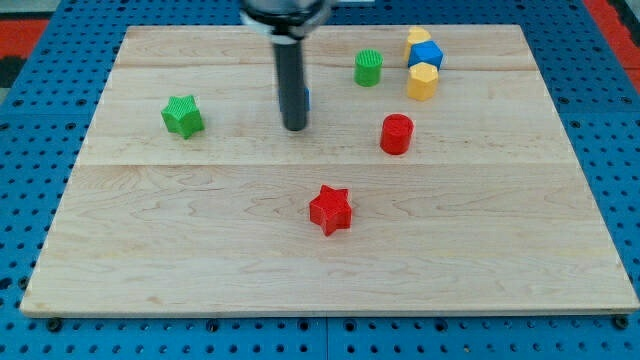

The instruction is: Nudge the red circle a bit up

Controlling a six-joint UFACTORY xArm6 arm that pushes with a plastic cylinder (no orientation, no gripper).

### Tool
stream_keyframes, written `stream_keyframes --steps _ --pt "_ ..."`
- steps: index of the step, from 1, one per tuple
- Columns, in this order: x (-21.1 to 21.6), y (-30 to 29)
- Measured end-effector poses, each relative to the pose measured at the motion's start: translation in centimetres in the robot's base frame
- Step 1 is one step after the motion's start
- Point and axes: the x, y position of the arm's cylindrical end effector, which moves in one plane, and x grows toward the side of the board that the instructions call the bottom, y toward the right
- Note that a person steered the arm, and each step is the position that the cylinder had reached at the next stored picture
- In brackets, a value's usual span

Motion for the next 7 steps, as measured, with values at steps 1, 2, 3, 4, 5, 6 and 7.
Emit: stream_keyframes --steps 1,2,3,4,5,6,7 --pt "-3.4 0.7" --pt "-6.1 -2.8" --pt "-6.2 -5.6" --pt "-3.6 2.0" --pt "4.5 4.0" --pt "13.0 10.8" --pt "14.0 9.5"
